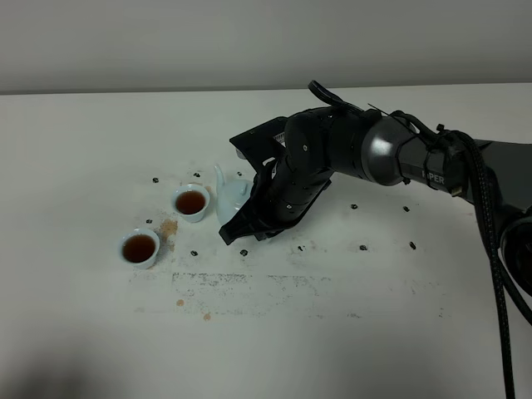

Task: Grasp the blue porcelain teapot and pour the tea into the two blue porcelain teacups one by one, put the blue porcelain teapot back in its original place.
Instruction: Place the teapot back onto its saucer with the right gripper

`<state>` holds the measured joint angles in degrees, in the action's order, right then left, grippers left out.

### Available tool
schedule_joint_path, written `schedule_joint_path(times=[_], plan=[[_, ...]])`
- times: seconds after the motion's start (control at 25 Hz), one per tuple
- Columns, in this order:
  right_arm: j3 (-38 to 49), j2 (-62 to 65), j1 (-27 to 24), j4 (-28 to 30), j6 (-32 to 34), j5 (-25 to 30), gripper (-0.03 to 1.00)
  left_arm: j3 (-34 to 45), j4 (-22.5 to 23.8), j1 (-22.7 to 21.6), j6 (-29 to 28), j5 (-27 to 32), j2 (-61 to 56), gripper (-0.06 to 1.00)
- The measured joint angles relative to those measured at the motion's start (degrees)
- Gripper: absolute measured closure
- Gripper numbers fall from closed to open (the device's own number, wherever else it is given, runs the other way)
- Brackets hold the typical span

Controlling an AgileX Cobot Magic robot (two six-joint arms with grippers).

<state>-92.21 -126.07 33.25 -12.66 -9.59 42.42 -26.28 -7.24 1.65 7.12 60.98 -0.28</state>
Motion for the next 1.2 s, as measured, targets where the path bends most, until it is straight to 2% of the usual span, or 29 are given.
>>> schedule_joint_path(times=[0.4,0.76,1.04,1.2], plan=[[0.0,7.65,0.0,1.65,-0.05,3.25,0.93,0.0,0.0,0.0,0.0,0.0,0.0,0.31],[0.0,14.0,-0.72,3.92,0.0,11.48,0.93,0.0,0.0,0.0,0.0,0.0,0.0,0.31],[5.55,17.11,-6.41,3.55,0.69,9.14,0.93,0.0,0.0,0.0,0.0,-0.05,0.0,0.31],[5.99,16.59,-7.97,2.92,0.72,6.86,0.93,0.0,0.0,0.0,0.0,0.0,0.0,0.31]])
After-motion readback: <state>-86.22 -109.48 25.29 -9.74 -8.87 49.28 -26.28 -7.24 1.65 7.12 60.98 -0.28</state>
